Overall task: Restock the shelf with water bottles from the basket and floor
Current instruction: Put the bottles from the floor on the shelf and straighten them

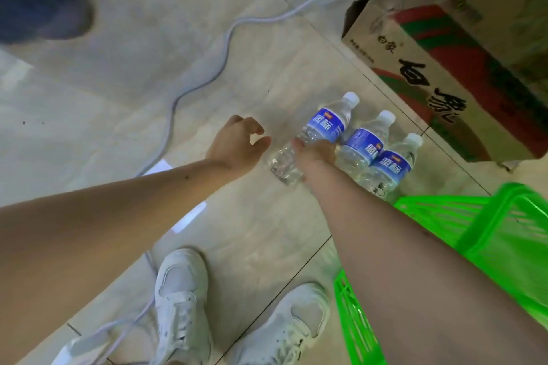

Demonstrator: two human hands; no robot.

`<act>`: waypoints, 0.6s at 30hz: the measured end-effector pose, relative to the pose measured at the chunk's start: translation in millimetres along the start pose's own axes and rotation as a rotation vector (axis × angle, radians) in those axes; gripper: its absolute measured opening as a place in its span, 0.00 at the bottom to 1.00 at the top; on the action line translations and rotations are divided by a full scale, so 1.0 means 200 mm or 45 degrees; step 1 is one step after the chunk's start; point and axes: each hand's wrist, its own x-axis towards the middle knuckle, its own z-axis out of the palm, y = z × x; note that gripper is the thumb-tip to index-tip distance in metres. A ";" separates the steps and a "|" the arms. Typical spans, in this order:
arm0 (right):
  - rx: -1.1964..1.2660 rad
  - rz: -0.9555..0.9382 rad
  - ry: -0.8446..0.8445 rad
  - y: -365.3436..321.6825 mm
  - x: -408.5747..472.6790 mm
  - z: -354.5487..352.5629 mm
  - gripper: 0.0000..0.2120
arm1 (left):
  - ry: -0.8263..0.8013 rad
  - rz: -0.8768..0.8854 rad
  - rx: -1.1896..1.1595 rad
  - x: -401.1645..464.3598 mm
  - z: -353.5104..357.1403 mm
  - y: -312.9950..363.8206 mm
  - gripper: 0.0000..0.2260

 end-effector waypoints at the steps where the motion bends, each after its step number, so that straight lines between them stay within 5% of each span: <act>1: 0.077 0.017 -0.025 -0.01 0.00 0.01 0.35 | 0.003 -0.001 -0.009 0.01 -0.01 0.01 0.14; 7: 0.314 0.066 -0.162 0.02 -0.10 -0.08 0.33 | 0.032 0.020 -0.023 0.02 -0.14 0.09 0.13; 18: 0.060 -0.286 -0.438 -0.18 -0.83 -0.61 0.27 | 0.021 0.148 0.047 -0.40 -0.76 0.54 0.14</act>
